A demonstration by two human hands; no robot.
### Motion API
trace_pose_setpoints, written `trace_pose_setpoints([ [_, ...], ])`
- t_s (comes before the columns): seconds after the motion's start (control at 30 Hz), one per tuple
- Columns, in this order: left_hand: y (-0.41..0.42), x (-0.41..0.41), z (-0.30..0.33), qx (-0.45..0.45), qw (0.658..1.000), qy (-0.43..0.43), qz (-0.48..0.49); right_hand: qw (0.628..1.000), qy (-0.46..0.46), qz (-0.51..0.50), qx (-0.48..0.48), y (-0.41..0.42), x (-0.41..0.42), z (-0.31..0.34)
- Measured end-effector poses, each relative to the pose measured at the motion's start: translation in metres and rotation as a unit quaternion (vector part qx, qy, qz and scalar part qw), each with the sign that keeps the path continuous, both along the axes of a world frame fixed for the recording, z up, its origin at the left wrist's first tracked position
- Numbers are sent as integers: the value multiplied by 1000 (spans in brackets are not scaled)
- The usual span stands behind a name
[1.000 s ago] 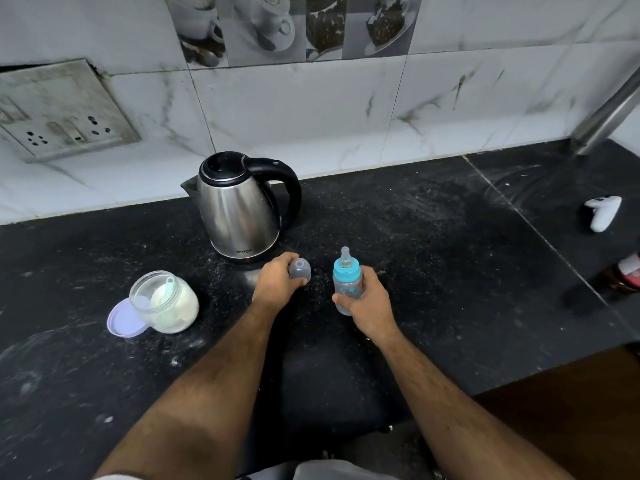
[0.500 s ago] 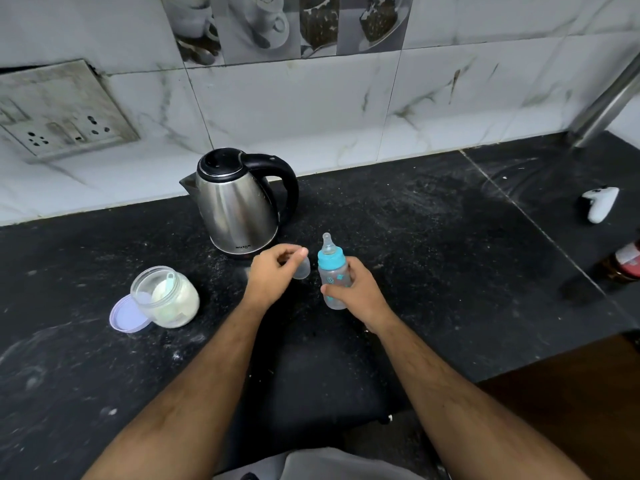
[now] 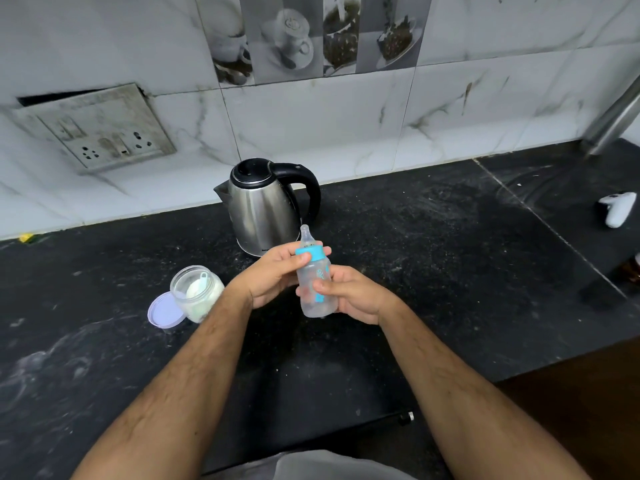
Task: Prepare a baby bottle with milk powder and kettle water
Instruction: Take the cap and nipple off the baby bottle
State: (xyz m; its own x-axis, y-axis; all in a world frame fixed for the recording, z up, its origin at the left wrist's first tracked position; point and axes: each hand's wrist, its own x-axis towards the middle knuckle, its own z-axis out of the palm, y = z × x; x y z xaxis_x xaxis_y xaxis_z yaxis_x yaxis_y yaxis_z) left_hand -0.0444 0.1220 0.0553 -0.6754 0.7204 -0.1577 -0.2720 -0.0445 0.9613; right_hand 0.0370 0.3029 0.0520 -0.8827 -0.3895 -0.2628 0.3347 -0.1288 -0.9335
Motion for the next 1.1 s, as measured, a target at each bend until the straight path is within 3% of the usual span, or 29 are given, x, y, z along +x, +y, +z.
trace_pose_setpoints([
  [0.13,-9,5,5,4,999,-19,27,1000,4,14,9,-12,-2,2],
  [0.43,-20,13,9,-5,996,45,76,998,41,-28,49,-29,-4,2],
  [0.6,-19,18,10,-1,993,61,98,985,93,-96,111,-40,1,-5],
  [0.77,-9,23,13,-12,989,77,126,943,139,-207,219,-55,2,-12],
  [0.97,26,37,10,-52,957,80,273,840,197,-320,391,-66,0,-16],
  [1.03,36,42,9,-73,935,72,340,830,210,-317,407,-64,-2,-15],
  [1.1,37,43,9,-75,931,60,353,845,195,-298,399,-61,-5,-14],
])
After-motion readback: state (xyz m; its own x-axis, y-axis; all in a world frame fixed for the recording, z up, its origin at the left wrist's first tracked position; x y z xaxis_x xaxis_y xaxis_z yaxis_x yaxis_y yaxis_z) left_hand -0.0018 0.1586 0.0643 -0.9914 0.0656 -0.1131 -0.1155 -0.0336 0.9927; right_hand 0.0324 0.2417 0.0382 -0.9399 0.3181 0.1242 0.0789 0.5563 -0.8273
